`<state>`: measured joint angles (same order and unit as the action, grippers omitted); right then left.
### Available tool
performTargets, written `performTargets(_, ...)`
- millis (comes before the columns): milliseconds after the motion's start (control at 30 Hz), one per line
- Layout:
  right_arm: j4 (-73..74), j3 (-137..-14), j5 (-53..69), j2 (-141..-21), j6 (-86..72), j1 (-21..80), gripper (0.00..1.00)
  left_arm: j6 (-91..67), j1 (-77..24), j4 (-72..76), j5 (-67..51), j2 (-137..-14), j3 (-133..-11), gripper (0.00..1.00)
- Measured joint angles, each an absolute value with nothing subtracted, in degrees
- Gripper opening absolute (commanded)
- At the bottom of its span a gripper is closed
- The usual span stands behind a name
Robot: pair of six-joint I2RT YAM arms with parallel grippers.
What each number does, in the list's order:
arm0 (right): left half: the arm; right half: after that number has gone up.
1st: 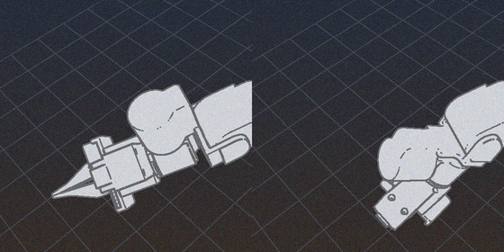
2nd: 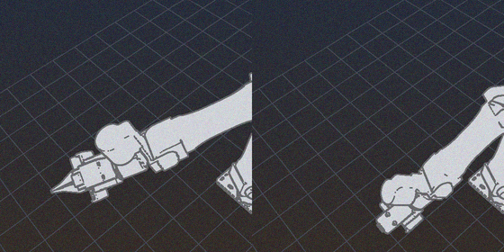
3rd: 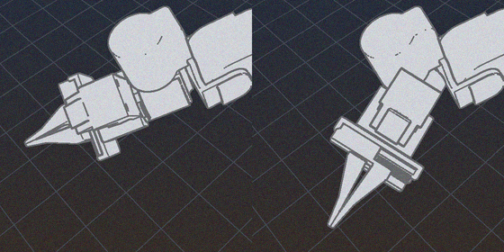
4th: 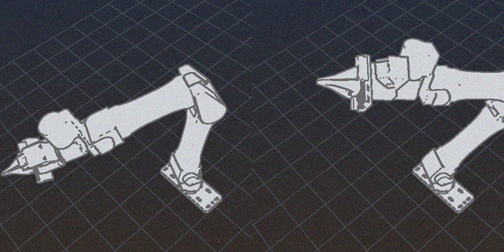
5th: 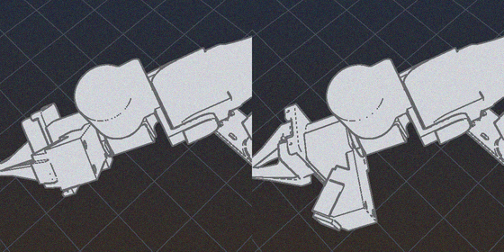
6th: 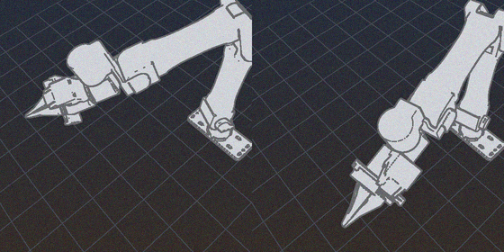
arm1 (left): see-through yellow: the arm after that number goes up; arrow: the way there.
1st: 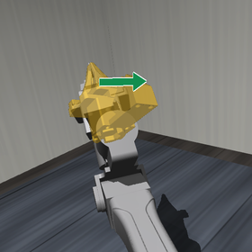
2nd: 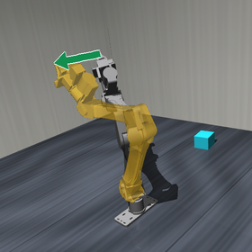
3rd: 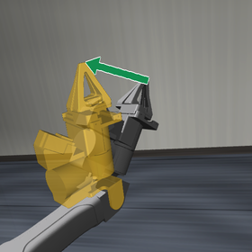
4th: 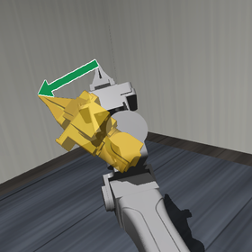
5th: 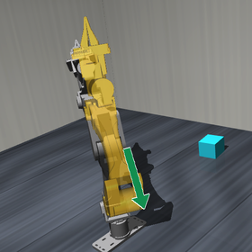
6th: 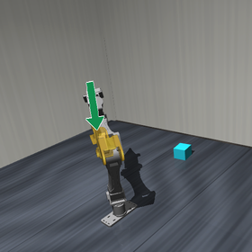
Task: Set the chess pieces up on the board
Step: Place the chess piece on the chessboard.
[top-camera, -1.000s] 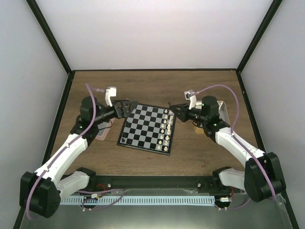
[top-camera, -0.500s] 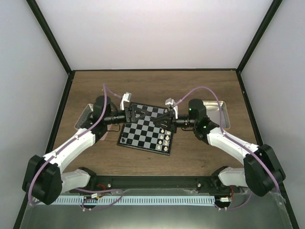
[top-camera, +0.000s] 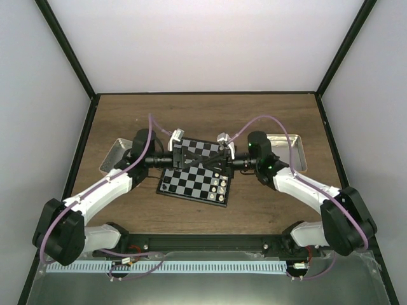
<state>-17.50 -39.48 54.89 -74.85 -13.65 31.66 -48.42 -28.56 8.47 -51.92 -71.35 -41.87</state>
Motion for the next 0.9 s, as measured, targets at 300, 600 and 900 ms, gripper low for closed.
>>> performTargets(300, -15.7, -41.0, 54.9, -76.7, -12.8, 31.7, 0.14, -47.2, -28.6, 7.3, -51.6, -71.6, -42.5, 0.11)
performTargets(600, -15.0, -41.6, 53.9, -77.5, -13.1, 31.8, 0.53, -43.4, -28.8, 3.9, -49.6, -71.6, -43.2, 0.04)
performTargets(900, -11.7, -41.5, 38.0, -76.5, -16.3, 32.1, 0.73, -33.7, -29.1, -10.7, -28.8, -67.4, -47.6, 0.04)
